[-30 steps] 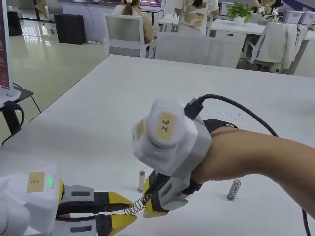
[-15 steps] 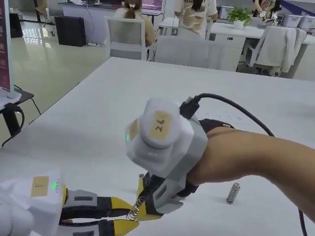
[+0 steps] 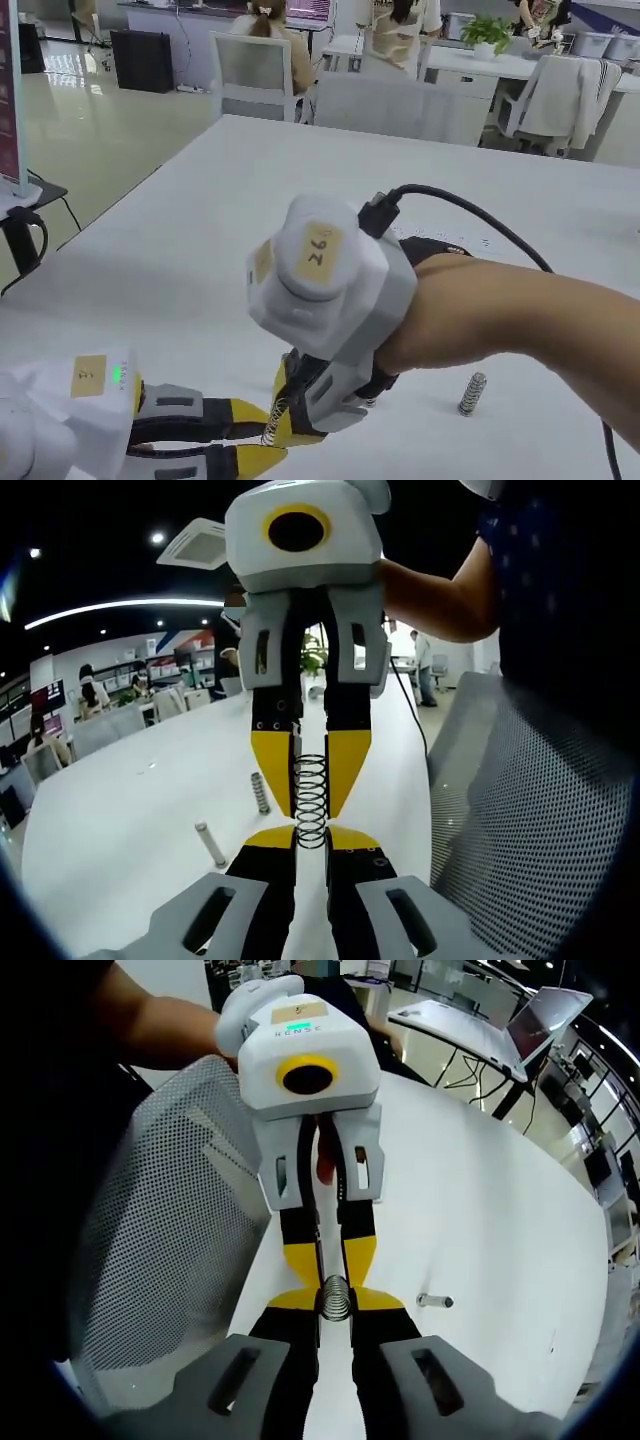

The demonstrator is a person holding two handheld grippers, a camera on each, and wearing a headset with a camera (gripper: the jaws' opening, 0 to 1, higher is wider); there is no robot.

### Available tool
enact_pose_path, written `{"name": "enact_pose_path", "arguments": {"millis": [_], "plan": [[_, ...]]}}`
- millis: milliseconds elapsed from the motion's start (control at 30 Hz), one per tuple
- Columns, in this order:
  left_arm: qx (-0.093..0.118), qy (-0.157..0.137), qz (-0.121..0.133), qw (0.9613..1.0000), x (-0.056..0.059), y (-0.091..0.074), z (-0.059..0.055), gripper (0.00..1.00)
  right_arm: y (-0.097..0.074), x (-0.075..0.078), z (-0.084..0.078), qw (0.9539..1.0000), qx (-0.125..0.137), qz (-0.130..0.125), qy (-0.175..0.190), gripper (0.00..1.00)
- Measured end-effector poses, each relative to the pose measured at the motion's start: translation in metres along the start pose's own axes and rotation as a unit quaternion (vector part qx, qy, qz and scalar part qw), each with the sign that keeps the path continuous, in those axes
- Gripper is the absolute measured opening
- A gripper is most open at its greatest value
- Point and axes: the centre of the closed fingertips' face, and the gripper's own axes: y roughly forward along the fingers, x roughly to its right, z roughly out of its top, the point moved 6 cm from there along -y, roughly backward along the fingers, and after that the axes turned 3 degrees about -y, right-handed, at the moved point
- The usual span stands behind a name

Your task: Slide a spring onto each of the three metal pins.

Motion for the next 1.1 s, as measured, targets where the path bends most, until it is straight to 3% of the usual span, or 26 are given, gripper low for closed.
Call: {"name": "enact_pose_path", "arguments": {"millis": [167,233,500,1100], "plan": [[-0.002,-0.002,0.000,1.0000,0.000,0.001,-0.001,0.02,0.001,0.000,-0.001,1.0000,-0.004,0.001,-0.001,0.08],[-0.010,-0.002,0.000,0.9999,0.000,0.001,-0.003,0.05,0.001,0.000,0.000,1.0000,-0.003,0.002,-0.001,0.08],[-0.006,-0.013,0.011,0.9998,-0.003,-0.001,-0.004,0.13,0.001,0.002,-0.002,1.0000,-0.006,0.001,0.000,0.08],[-0.010,-0.043,0.066,0.9969,-0.016,-0.022,-0.018,0.32,-0.002,0.005,-0.009,0.9999,-0.012,-0.001,0.008,0.09]]}}
